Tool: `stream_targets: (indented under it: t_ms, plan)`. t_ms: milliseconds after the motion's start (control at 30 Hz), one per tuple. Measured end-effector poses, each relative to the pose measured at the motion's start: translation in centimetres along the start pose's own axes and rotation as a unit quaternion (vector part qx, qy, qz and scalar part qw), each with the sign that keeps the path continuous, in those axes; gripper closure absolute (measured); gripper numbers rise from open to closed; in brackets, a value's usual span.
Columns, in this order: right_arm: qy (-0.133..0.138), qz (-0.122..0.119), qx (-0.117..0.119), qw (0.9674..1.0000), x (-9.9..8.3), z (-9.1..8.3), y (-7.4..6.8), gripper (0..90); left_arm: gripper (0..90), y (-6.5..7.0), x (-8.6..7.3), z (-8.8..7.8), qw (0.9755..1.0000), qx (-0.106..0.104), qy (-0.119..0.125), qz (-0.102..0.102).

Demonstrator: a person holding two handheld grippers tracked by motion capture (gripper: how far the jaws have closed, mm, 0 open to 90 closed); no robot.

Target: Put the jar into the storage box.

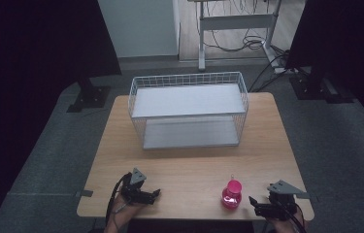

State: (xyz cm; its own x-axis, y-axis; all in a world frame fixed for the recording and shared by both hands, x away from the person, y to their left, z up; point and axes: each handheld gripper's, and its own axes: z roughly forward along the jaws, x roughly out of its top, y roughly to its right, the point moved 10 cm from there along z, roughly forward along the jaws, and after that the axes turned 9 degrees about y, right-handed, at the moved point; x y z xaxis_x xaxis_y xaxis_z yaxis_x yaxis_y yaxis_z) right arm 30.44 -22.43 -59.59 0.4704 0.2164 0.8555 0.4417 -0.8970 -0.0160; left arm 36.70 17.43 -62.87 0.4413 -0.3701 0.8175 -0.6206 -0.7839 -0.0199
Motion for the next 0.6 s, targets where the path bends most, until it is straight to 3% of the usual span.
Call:
stream_targets:
  t_ms: [600]
  plan:
    - [0.014, 0.002, 0.037, 0.9992, 1.4, -1.3, -2.3, 6.5, 0.0, -0.1, 0.0, 0.0, 1.0000, 0.005, -0.002, -0.004]
